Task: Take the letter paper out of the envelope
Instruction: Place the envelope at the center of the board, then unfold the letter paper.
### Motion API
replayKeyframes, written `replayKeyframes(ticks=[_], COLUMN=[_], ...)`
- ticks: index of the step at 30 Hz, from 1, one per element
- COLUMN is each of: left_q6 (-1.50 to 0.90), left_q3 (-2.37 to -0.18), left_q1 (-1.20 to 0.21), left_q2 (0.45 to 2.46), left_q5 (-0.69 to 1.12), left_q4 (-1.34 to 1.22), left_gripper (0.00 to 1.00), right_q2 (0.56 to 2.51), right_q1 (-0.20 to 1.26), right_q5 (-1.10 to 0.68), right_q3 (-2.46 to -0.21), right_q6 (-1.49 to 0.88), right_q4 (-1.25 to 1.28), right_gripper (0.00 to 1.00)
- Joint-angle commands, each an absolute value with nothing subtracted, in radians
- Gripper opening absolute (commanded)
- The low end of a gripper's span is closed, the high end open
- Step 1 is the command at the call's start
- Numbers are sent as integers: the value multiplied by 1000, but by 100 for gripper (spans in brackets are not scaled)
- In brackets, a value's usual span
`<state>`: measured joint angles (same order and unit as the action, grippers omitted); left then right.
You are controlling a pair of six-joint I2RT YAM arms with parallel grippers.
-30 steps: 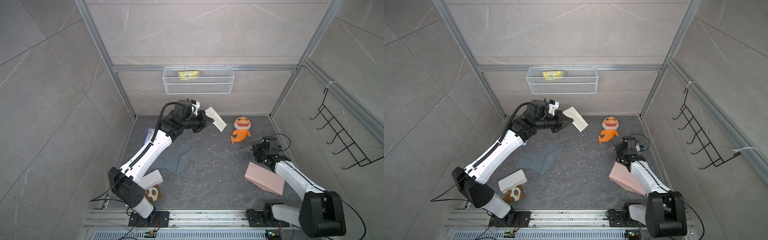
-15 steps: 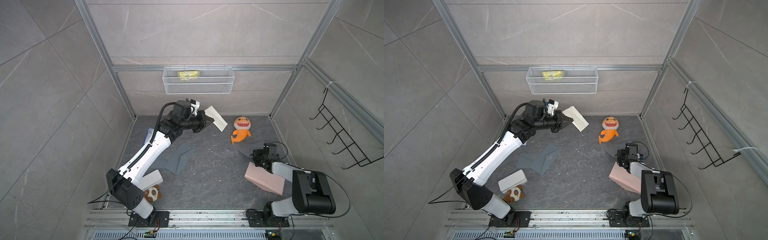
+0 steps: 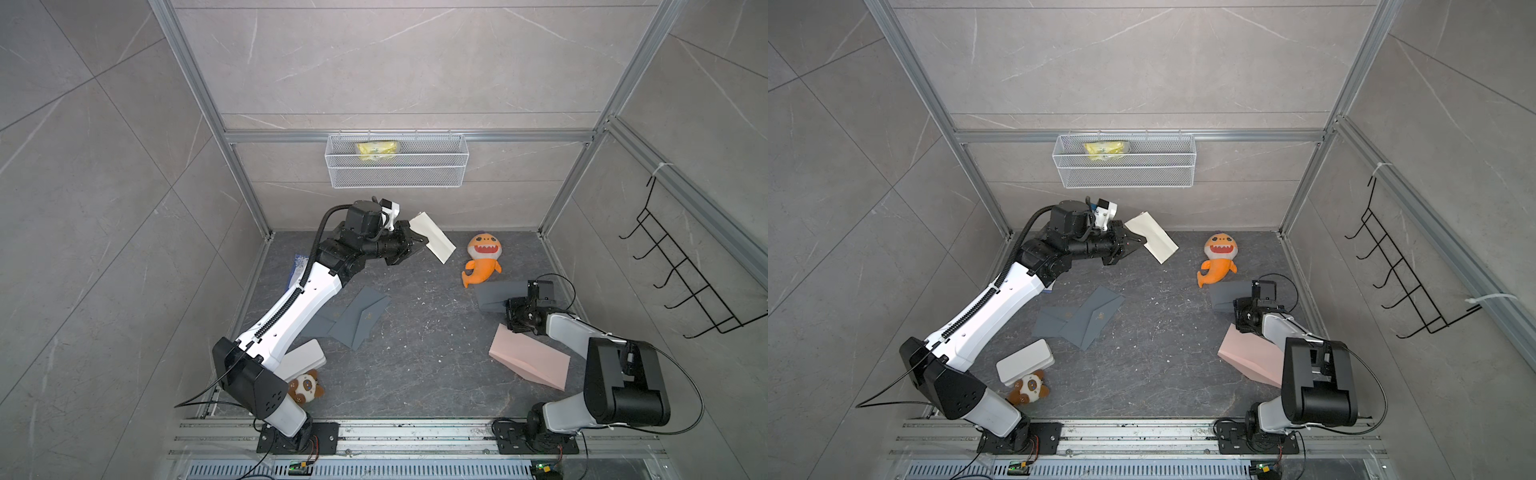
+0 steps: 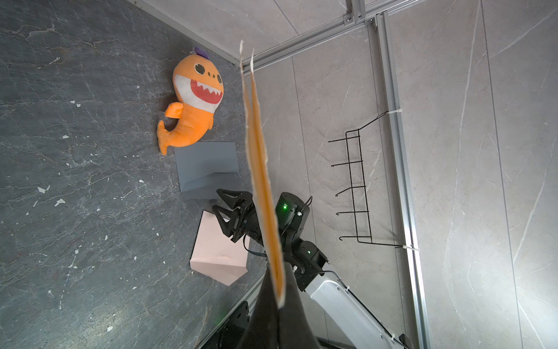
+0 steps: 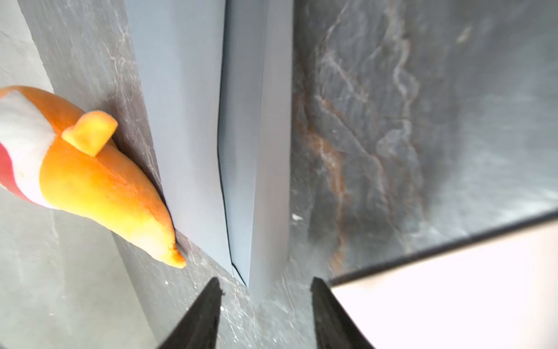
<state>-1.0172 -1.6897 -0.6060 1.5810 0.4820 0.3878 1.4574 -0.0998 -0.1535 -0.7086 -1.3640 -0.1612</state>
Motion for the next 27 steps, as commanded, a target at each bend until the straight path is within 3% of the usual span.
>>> replayKeyframes(ticks=[1,9,13,16,22,27], left_q6=[-1019,-997,-1014,-1044,-1208,-1313], left_q3=[-1706,-1773,-1784,-1791,-1759,-1722], left_q1=[-601,-585,-550,-512,-437,-425], left_q2=[1574,1621,1637,1656,1697,1716], left_q5=[507,546,587,641,788,840], left_q4=[342,422,428,441,422,366], left_gripper=[0,0,0,0,0,0], right_q2=[1415,1341,1300,1283,1321,1314], right_q1=[-97,-30,35,85,133,204], right_q5=[-114,35,61,-30,-423,-523], right_q3=[-764,-991,-1135,-1202,-1259,-1206], right_q6=[-1329,-1222,-1135,-1061,-1065,-1169], right_q4=[-348,-640,-659,-548,-350,-250], right_gripper=[53,55,56,58,66,67])
